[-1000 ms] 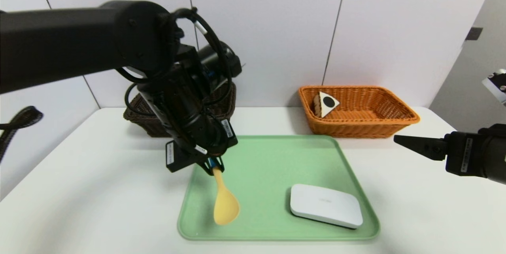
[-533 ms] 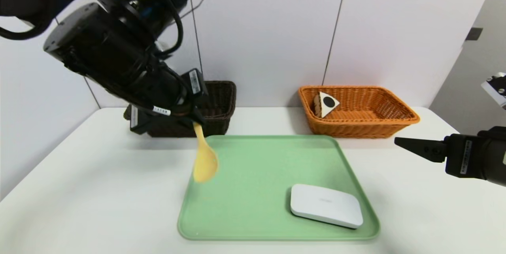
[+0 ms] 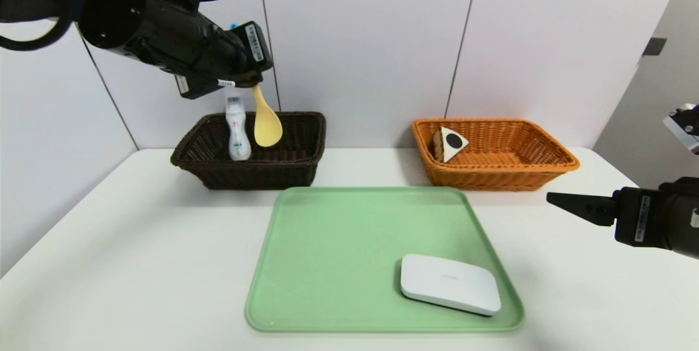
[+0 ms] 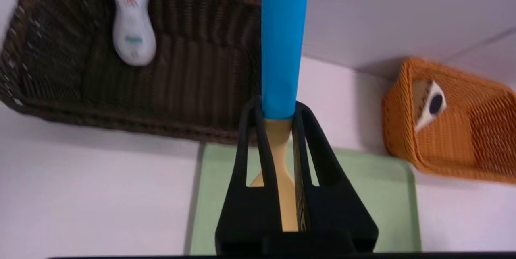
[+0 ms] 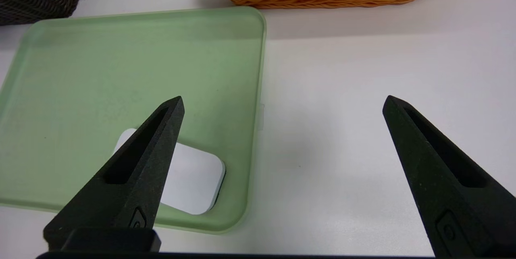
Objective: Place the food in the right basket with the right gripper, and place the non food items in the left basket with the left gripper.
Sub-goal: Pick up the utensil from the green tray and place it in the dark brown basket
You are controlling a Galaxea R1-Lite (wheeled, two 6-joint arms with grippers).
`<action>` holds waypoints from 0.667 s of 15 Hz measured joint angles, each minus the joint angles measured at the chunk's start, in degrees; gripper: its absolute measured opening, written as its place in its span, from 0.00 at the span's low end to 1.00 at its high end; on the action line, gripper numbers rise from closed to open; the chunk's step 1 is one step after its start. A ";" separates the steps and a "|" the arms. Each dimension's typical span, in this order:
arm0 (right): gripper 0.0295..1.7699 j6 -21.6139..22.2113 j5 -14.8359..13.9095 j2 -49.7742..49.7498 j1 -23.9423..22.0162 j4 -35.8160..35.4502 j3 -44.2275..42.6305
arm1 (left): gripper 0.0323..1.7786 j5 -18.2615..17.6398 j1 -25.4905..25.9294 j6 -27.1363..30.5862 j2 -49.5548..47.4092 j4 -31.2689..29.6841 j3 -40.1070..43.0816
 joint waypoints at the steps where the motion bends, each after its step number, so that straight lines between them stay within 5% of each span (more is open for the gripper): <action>1: 0.96 -0.12 -0.20 0.00 -0.01 -0.07 -0.05 | 0.07 0.65 1.73 1.90 1.33 -3.61 0.07; 4: 0.96 -0.23 -0.34 -0.04 -1.07 -0.85 -0.99 | 0.07 1.74 6.21 5.81 5.77 -14.88 0.68; 10: 0.96 -0.56 0.05 -0.04 -3.10 -4.89 -4.27 | 0.07 4.64 10.14 8.42 13.87 -27.34 2.30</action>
